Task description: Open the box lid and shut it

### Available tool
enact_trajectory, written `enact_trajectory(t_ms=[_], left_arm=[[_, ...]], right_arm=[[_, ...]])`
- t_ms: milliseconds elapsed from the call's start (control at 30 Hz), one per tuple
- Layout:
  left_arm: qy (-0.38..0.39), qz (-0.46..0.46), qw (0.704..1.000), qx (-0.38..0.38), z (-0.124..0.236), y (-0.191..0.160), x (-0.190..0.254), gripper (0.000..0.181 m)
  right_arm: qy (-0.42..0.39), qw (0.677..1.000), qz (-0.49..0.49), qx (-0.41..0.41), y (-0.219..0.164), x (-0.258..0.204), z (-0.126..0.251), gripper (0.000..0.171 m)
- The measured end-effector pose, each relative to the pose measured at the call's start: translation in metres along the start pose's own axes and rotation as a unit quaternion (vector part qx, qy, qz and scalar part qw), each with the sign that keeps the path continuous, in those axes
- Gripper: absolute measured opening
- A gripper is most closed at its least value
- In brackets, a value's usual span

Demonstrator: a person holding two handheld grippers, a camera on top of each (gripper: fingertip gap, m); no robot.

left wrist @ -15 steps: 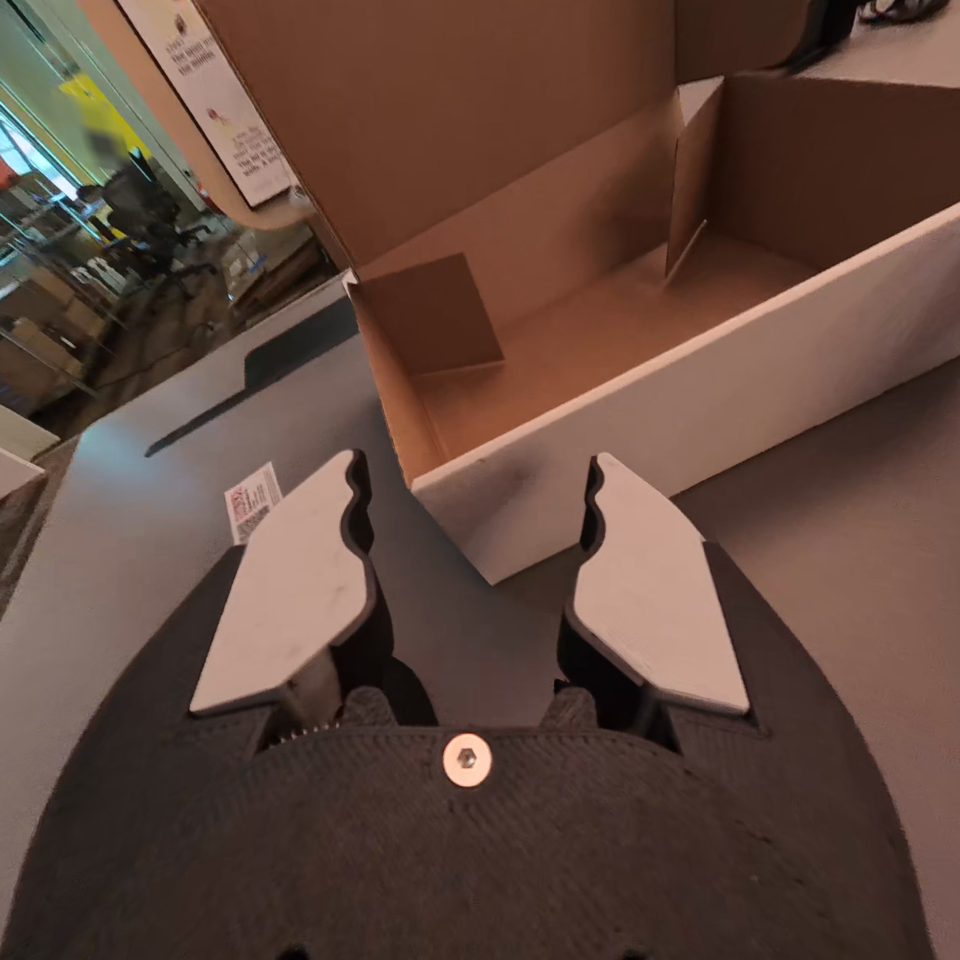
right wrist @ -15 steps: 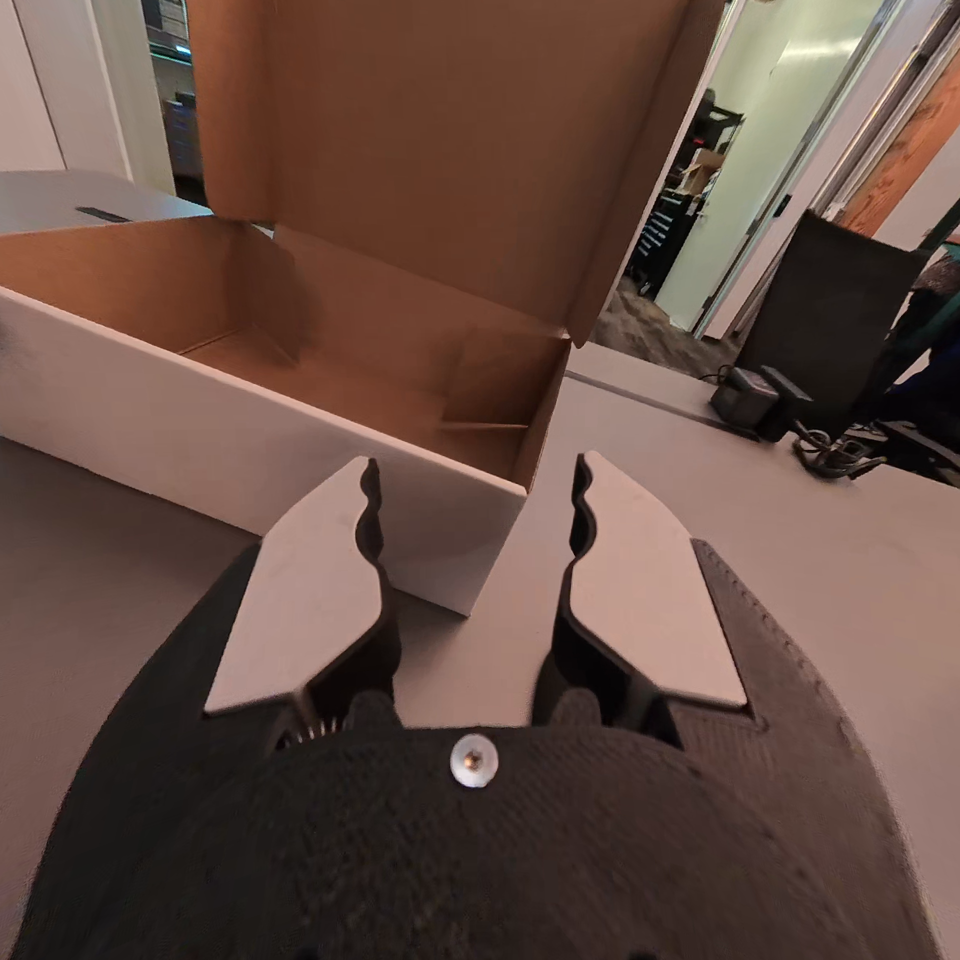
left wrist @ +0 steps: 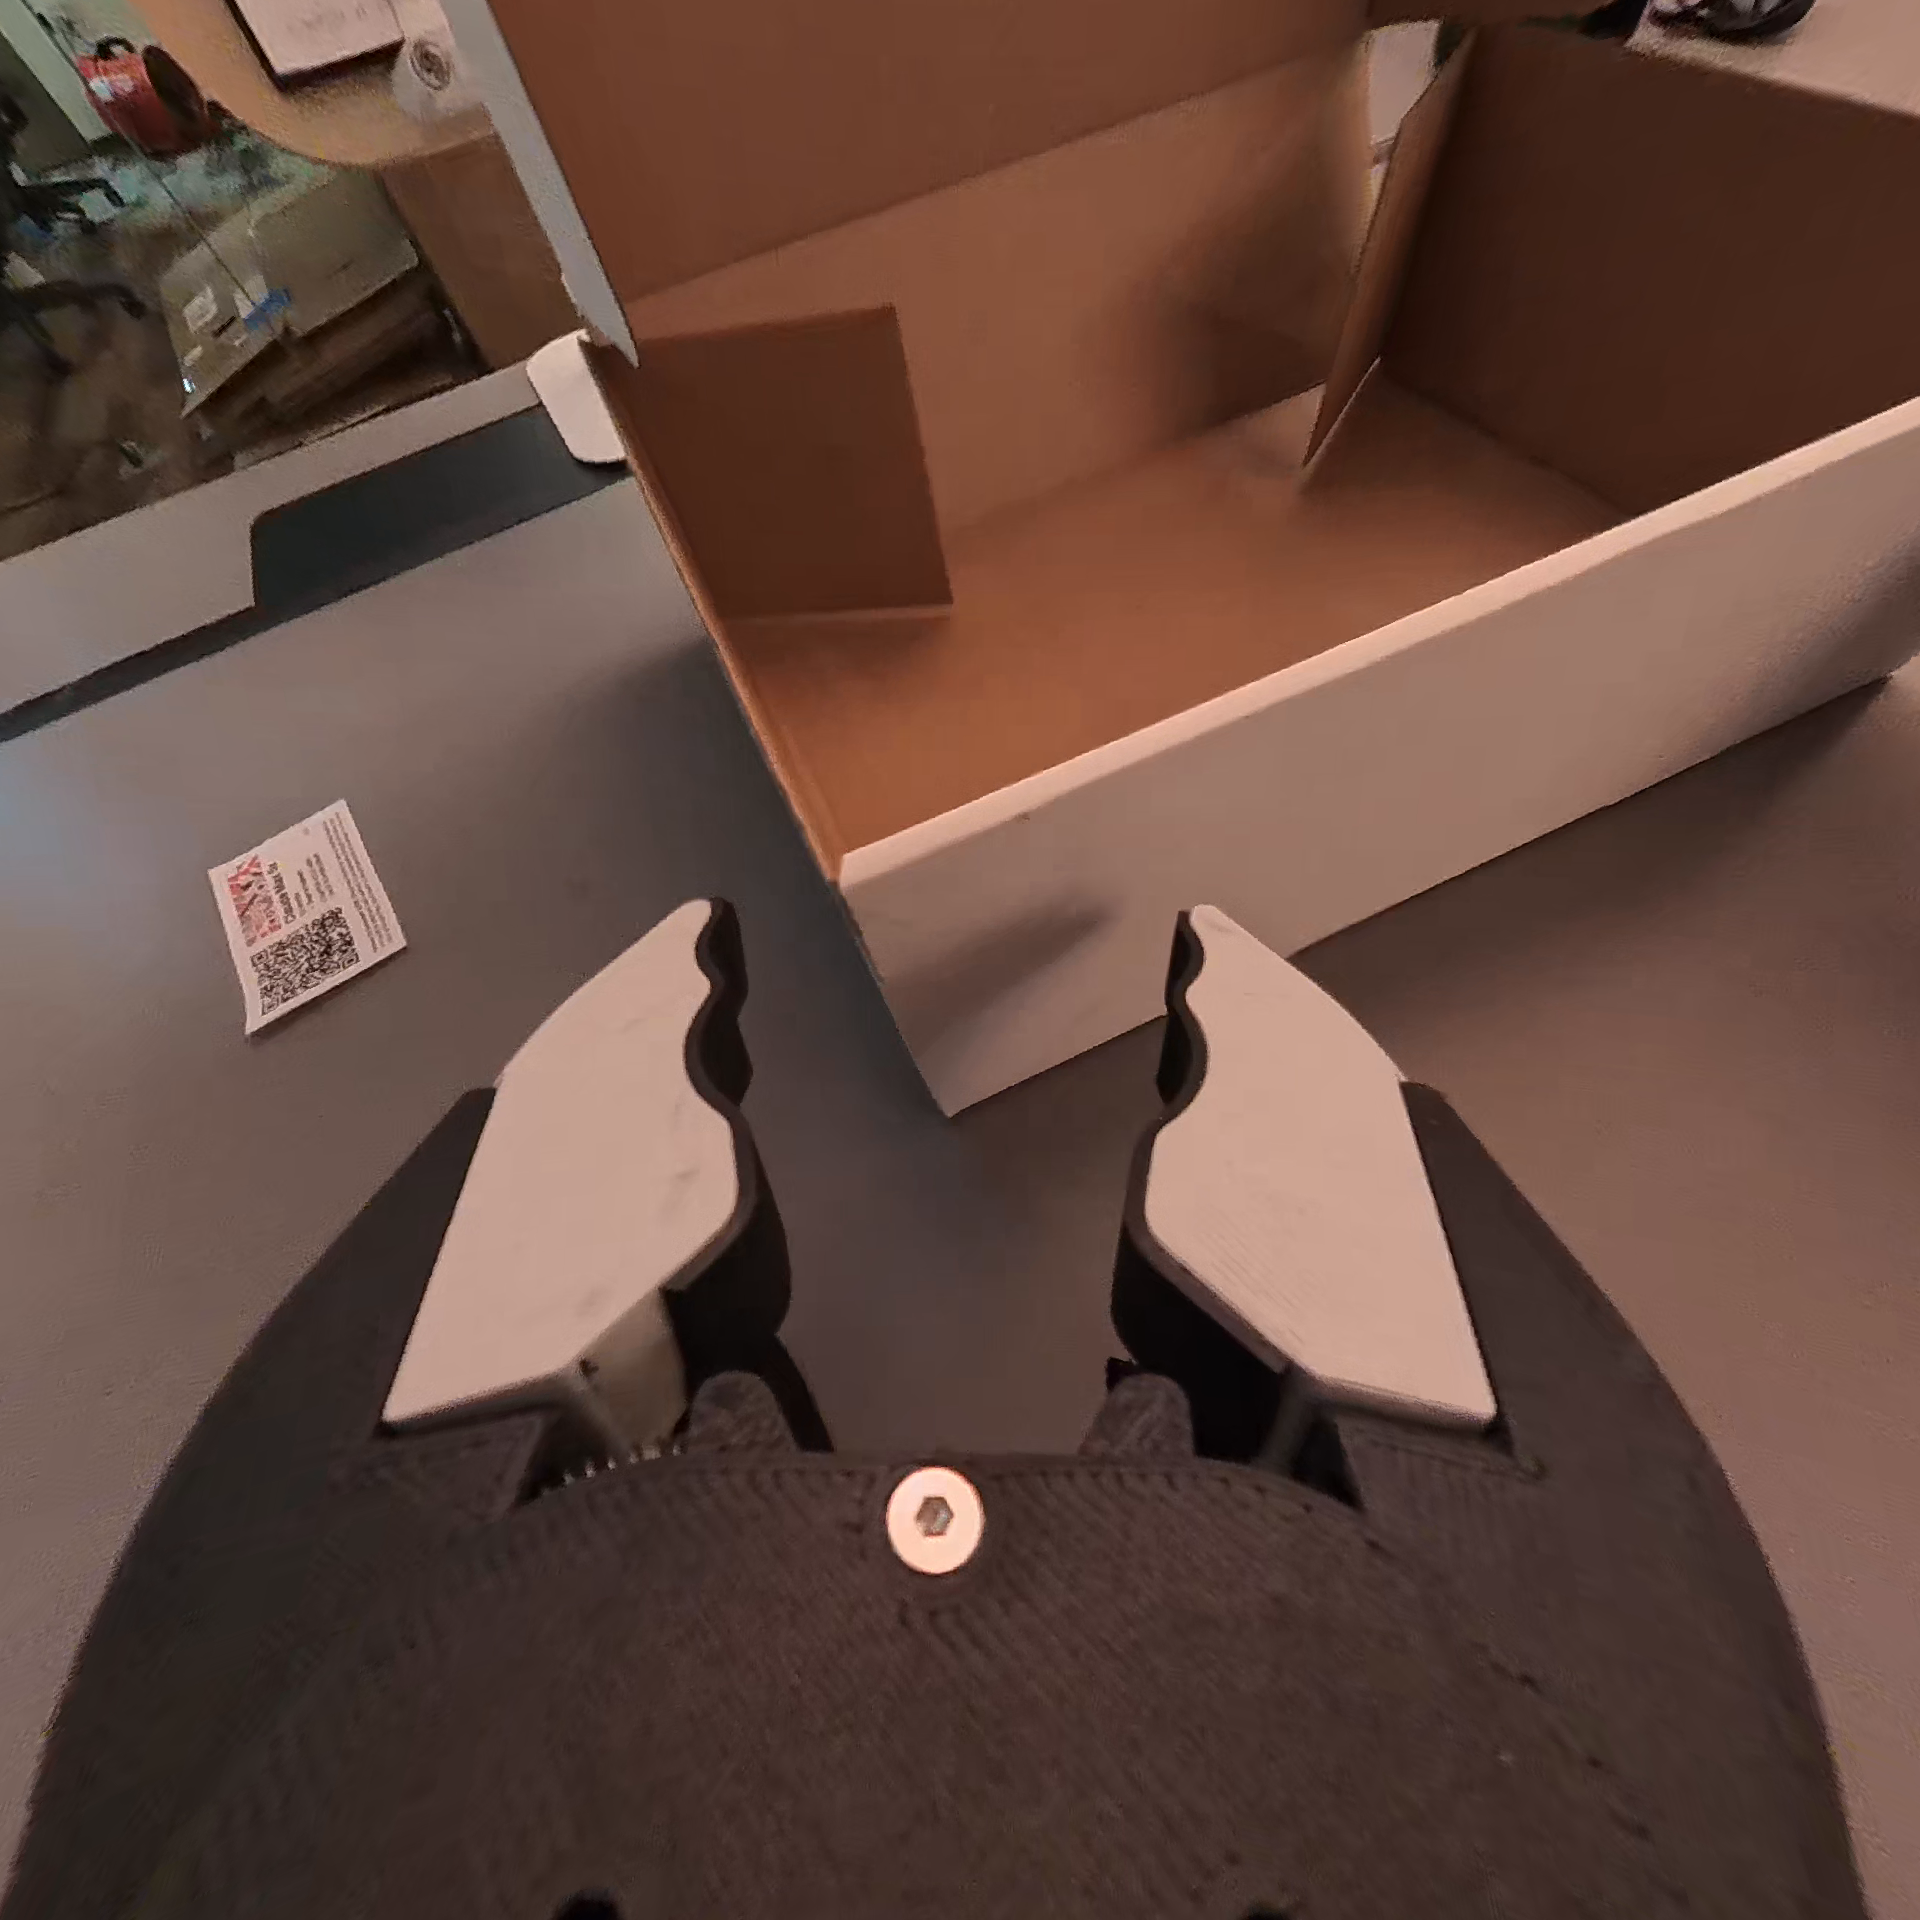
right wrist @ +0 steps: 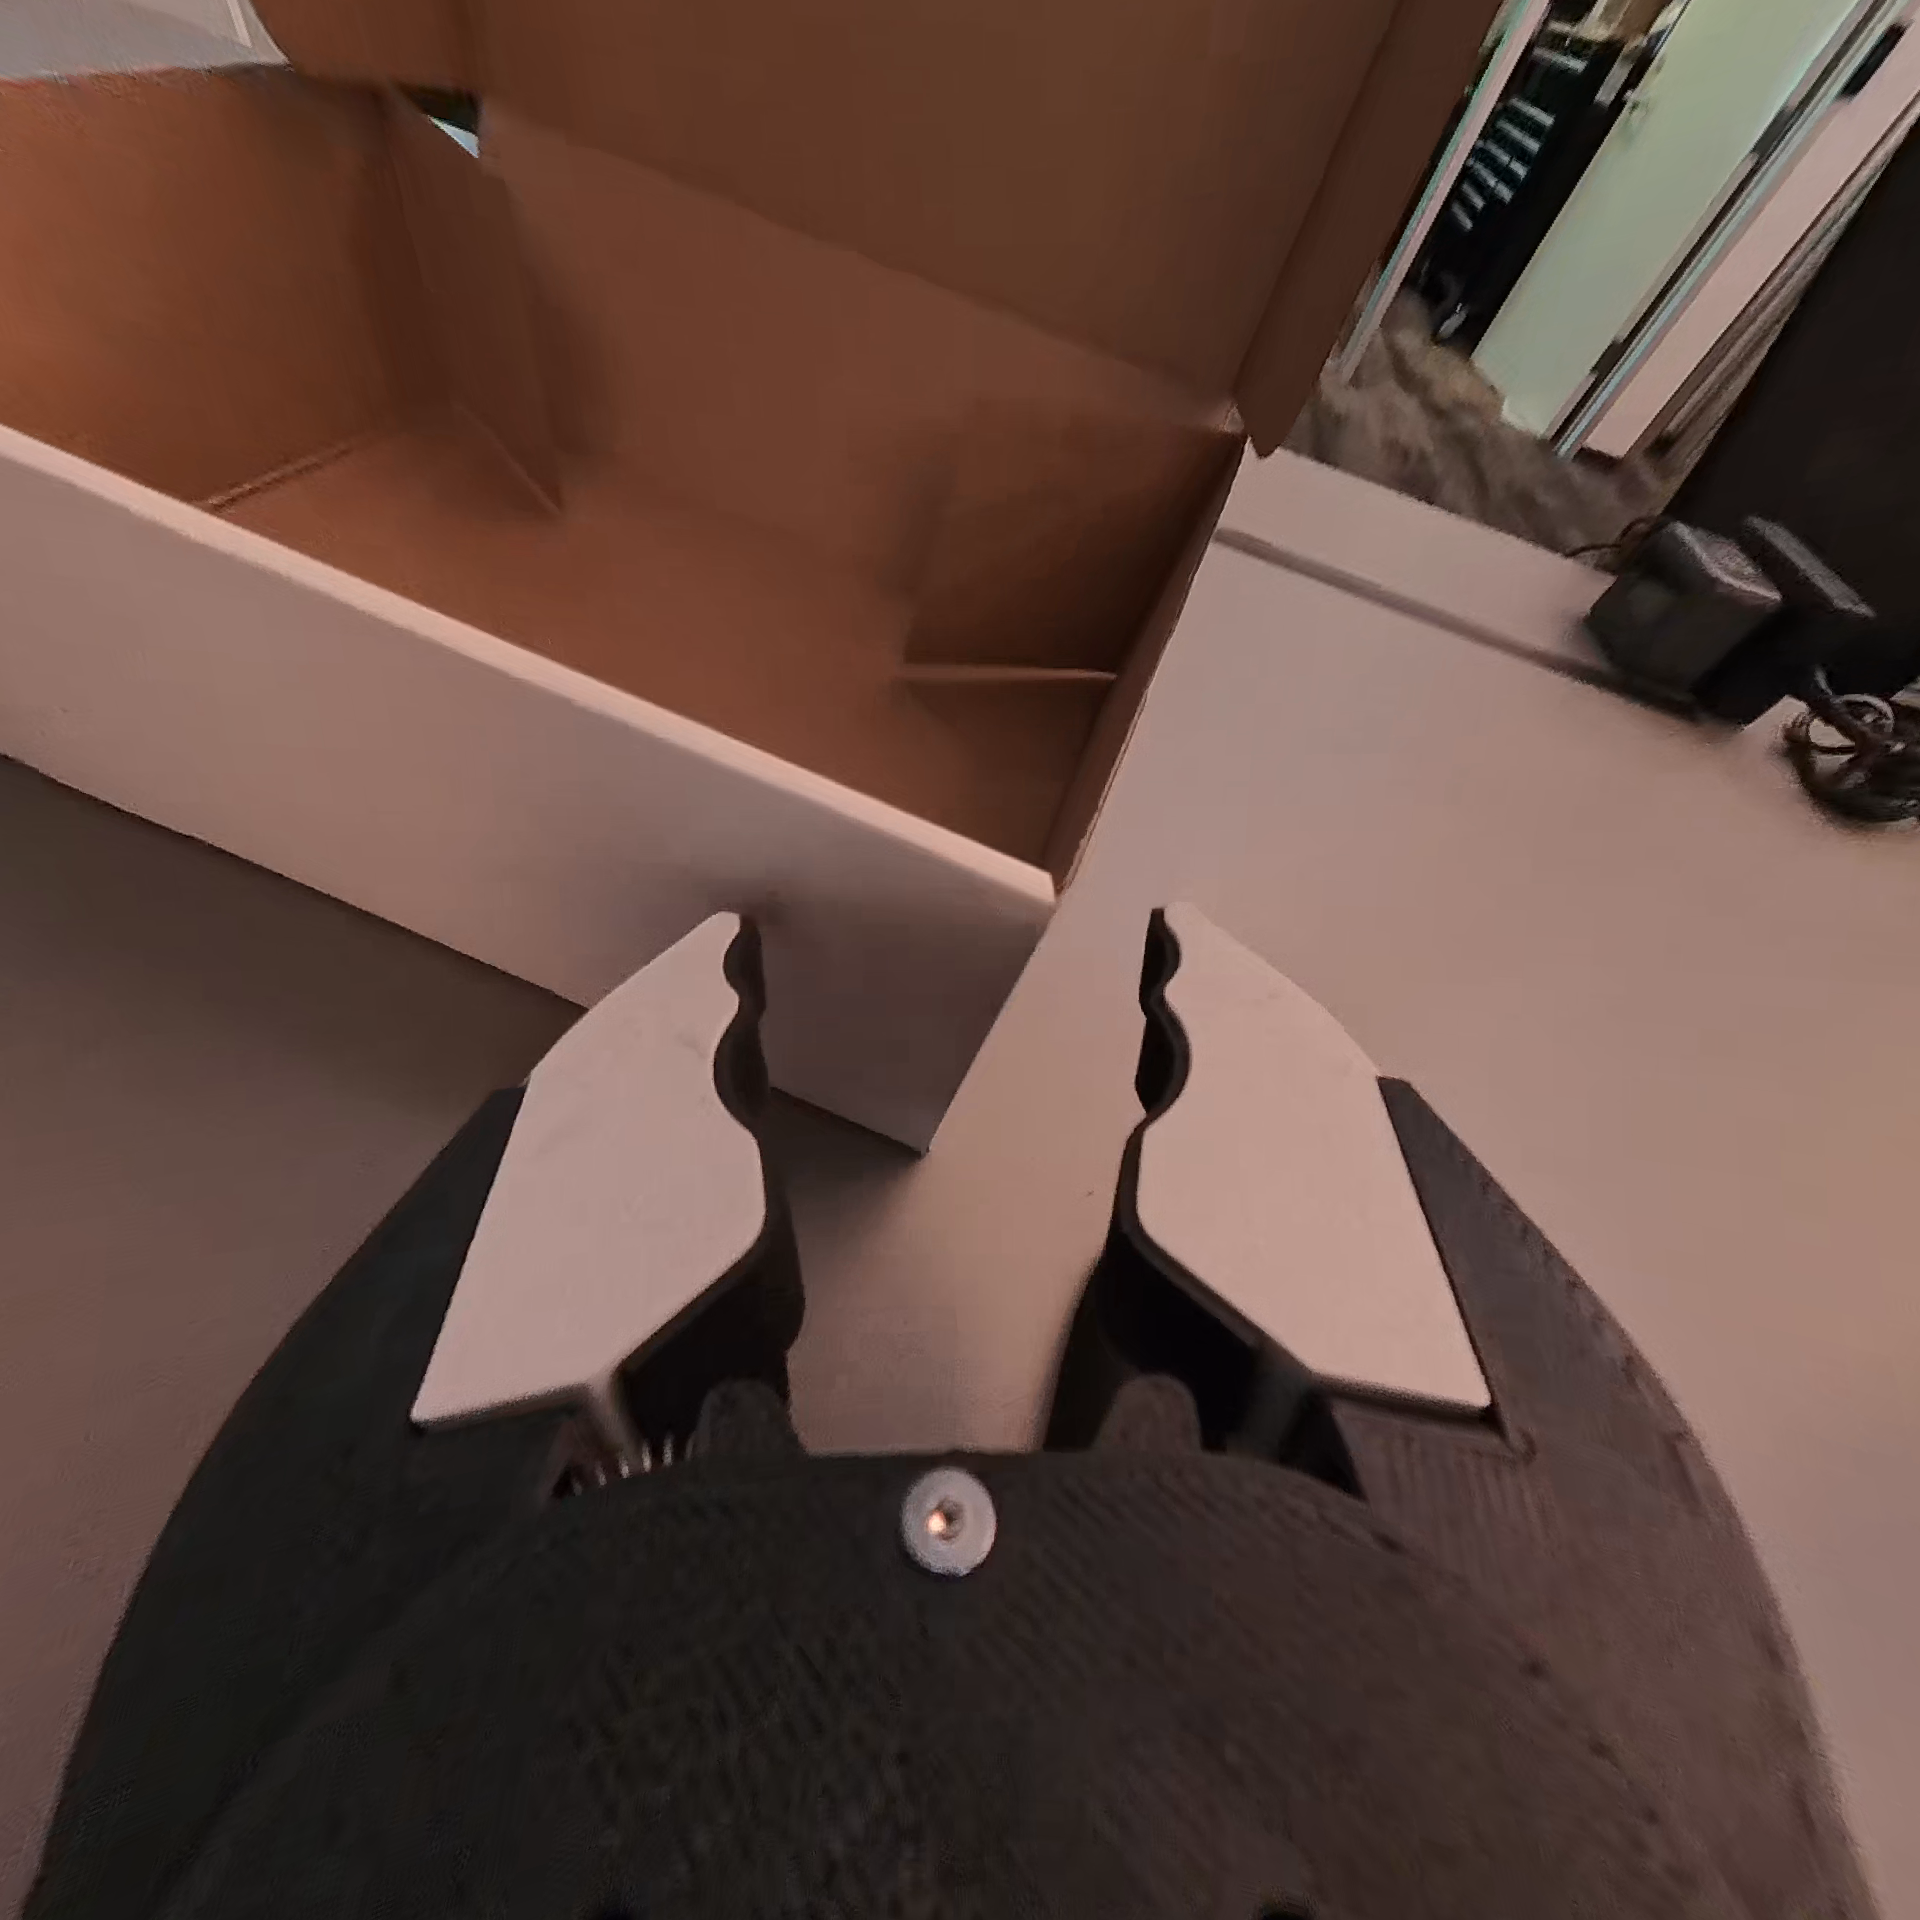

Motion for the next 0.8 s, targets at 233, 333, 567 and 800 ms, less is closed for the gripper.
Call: enact_trajectory(t_ms=[233,333,567,800], left_arm=[[0.005,-0.006,1.000,-0.017,-0.020,0.001,-0.006,0.075],[-0.005,-0.004,1.000,-0.025,-0.022,0.003,-0.005,0.076],[-0.012,-0.013,0.999,0.028,0.006,0.028,0.004,0.075],[-0.015,-0.017,0.999,0.030,0.012,0.028,0.010,0.075]], right_arm=[[0.014,1.000,-0.011,-0.005,0.007,0.009,-0.020,0.065],[0.024,1.000,-0.013,-0.007,0.010,0.007,-0.019,0.065],[-0.022,0.986,0.115,0.119,0.061,-0.023,0.047,0.060],[-0.015,0.985,0.129,0.118,0.062,-0.034,0.055,0.059]])
Point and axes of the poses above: each gripper's, where its closed fingertips meet, z back along the fingers, y out of its top, x = y × z across the jaws, the point moved 7 cm from there along z, back along the fingers, and after that the axes turned 8 degrees about -z, right-handed, at the moved point
